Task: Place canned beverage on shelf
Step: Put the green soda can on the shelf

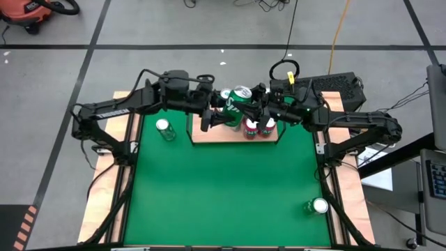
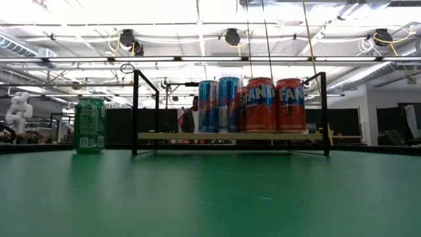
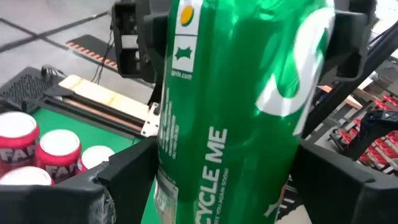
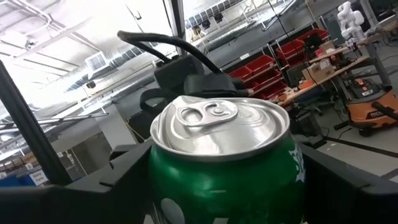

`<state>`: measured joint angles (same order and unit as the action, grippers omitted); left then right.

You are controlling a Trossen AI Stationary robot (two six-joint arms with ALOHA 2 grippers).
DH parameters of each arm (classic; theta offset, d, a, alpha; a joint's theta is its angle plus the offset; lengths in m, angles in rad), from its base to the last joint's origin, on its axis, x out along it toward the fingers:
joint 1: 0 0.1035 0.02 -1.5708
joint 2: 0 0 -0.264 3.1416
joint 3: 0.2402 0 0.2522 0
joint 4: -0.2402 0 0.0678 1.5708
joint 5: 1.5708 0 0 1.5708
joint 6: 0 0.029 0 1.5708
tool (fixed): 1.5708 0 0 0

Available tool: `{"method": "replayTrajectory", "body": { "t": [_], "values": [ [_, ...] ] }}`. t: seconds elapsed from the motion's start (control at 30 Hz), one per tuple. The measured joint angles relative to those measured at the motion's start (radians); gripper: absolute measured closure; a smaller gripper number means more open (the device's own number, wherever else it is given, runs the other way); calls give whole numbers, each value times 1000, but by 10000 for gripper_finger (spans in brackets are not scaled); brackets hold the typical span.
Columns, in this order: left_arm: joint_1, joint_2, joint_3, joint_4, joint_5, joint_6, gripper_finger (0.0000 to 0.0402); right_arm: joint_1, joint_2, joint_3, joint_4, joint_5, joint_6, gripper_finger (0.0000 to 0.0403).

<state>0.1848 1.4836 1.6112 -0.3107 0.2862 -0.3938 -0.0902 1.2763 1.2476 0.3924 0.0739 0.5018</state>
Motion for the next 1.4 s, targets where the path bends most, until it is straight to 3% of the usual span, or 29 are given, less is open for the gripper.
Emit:
{"method": "replayTrajectory", "body": {
  "t": [0.27,0.43,0.83,0.97,1.2,1.4],
  "values": [
    [-1,9,0,10,0,-16,47,-1,3,0,0,2,2,103],
    [-4,23,0,104,11,-46,33,-1,15,0,2,0,10,103],
    [-3,22,0,46,31,-11,109,-8,15,0,-7,-3,18,103],
    [-4,22,0,43,21,-24,113,-8,13,0,-34,5,64,93],
    [7,-7,-2,53,-17,-45,115,-9,-29,2,-115,10,86,39],
    [11,-46,-2,47,-27,-44,116,-9,-88,2,-287,64,59,25]
  ]
}}
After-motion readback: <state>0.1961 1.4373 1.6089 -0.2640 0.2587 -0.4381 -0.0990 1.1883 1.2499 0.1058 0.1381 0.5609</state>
